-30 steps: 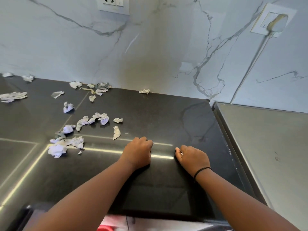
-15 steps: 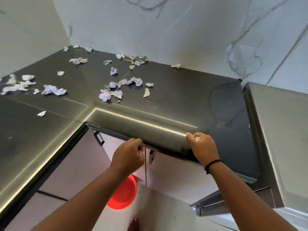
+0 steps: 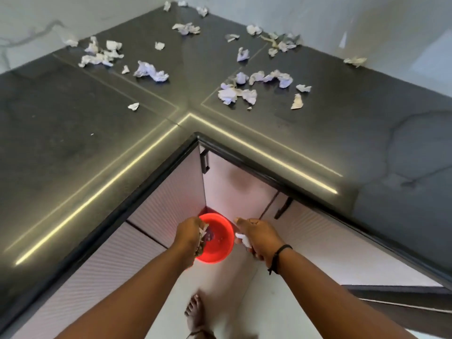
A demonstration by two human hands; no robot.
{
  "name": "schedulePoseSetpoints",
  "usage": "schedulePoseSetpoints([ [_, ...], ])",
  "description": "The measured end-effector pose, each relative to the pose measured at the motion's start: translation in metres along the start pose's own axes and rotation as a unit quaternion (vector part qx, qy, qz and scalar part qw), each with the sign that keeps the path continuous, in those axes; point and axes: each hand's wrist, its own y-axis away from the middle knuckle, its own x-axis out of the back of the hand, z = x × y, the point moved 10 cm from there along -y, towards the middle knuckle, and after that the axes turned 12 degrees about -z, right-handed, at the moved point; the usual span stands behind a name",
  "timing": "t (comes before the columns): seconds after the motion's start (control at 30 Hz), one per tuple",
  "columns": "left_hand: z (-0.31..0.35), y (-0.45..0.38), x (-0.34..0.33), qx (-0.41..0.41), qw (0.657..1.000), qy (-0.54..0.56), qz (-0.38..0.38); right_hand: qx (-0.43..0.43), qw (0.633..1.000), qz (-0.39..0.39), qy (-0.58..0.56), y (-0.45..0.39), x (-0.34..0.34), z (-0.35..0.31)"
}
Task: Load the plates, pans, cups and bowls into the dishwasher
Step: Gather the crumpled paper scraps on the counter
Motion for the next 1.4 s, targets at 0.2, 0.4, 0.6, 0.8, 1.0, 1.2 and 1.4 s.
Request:
schedulePoseSetpoints([
  [0.2,-0.049,-0.052,0.044,0.053,0.999,-0.003,-0.001,-0.094,0.994,0.038,-0.049,-0.061,-0.021,0.057],
  [0.4,-0.087,-0.125,0.060,0.079,0.994,-0.077,0.023,-0.173,0.983,0.035,-0.050,-0.141,-0.027,0.126],
  [0.6,-0.138,-0.195,0.041,0.101,0.992,-0.076,-0.009,-0.239,0.962,0.050,-0.125,-0.215,-0.021,0.200],
  [0.8,-0.164,-0.238,0.042,0.132,0.988,-0.057,0.053,-0.265,0.939,0.013,-0.219,-0.268,-0.044,0.230],
  [1.0,-0.146,-0.256,0.036,0.143,0.989,-0.033,0.024,-0.096,0.948,0.051,-0.300,-0.307,-0.027,0.194],
  [1.2,-0.127,-0.248,0.047,0.054,0.987,-0.143,0.053,-0.132,0.979,0.135,-0.078,-0.282,0.016,0.202],
  [1.4,-0.101,-0.192,0.021,-0.026,0.910,-0.414,-0.023,-0.088,0.966,0.073,0.230,-0.226,0.003,0.180],
])
